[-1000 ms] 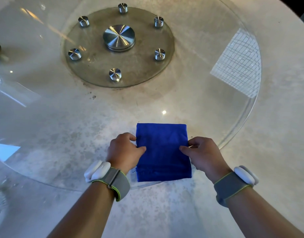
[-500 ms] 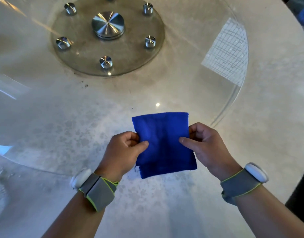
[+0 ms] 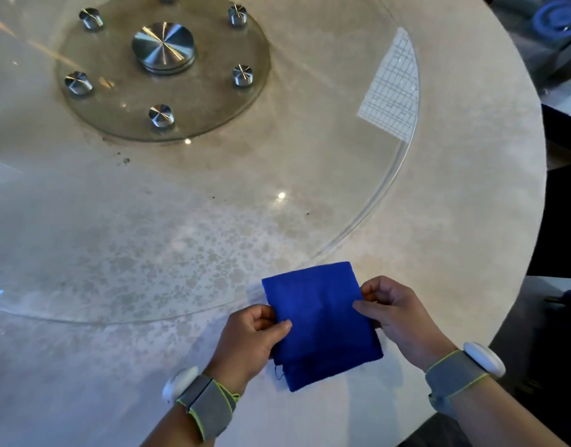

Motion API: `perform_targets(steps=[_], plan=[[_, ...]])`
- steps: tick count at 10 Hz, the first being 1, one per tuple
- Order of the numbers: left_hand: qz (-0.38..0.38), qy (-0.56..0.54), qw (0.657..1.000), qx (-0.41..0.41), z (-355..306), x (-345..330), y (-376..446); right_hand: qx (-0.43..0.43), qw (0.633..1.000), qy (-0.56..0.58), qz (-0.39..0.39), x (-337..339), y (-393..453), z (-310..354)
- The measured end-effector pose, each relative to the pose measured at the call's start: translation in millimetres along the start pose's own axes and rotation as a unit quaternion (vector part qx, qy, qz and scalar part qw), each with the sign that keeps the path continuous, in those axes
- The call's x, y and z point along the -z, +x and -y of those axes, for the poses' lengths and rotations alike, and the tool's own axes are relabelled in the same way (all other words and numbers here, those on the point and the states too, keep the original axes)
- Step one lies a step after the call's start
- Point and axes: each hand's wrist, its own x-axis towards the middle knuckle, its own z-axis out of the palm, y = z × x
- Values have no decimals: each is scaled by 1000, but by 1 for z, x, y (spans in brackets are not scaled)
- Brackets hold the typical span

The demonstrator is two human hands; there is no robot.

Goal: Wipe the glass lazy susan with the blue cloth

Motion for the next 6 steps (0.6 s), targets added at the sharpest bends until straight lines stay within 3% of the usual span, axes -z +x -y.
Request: perform_targets(steps=[2, 4, 5, 6], plan=[[-40, 103, 994, 24, 13, -4, 8, 31, 973, -227, 2, 6, 12, -11], [-66, 235, 970, 2, 5, -7, 7, 77, 944, -319, 29, 10, 19, -2], [-73, 343, 936, -22, -6, -8, 0, 79, 927, -364, 40, 13, 21, 3], [-92, 393, 914, -40, -18, 1, -6, 133, 876, -463, 26, 14, 20, 12]])
